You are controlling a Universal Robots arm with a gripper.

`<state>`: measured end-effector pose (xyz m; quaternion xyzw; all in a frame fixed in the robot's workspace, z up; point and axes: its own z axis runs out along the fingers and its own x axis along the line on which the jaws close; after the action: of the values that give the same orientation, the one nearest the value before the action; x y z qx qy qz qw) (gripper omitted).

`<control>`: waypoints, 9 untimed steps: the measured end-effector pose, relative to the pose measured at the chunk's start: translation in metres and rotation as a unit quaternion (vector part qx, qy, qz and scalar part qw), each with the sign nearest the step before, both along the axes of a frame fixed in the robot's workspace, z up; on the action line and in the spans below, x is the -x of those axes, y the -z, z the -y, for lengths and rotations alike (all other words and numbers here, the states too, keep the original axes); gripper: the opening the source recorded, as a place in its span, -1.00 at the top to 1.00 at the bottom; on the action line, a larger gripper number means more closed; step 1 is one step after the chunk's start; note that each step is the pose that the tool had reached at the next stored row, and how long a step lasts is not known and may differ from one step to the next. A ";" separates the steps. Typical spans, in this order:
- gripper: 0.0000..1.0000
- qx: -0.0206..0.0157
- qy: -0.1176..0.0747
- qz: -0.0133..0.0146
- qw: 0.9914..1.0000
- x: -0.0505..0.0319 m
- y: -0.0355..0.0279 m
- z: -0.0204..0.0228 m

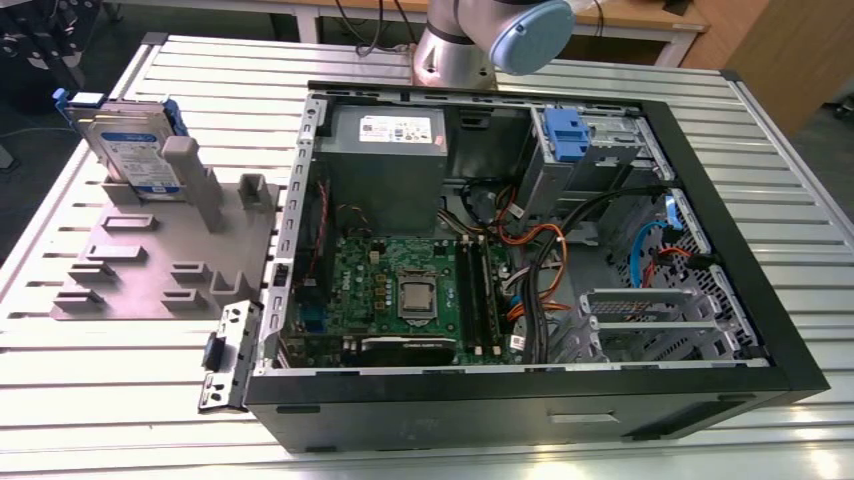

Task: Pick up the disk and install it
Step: 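Pick up the disk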

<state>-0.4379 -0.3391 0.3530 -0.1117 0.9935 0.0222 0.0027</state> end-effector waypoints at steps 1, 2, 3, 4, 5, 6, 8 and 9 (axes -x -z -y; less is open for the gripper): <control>0.79 0.000 0.000 0.000 1.000 0.0000 0.0000 0.0000; 0.79 0.000 -0.001 0.000 1.000 0.0000 0.0000 0.0000; 0.79 0.000 -0.001 0.000 1.000 0.0000 0.0000 0.0000; 0.79 0.000 -0.001 0.000 1.000 0.0000 0.0000 0.0000; 0.79 0.000 -0.001 0.000 1.000 0.0000 0.0000 0.0000; 0.79 0.000 -0.001 0.000 1.000 0.0000 0.0000 0.0000; 0.79 0.000 -0.001 0.000 1.000 0.0000 0.0000 0.0000; 0.79 0.000 -0.001 0.000 1.000 0.0000 0.0000 0.0000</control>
<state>-0.4379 -0.3391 0.3530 -0.1126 0.9934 0.0222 0.0027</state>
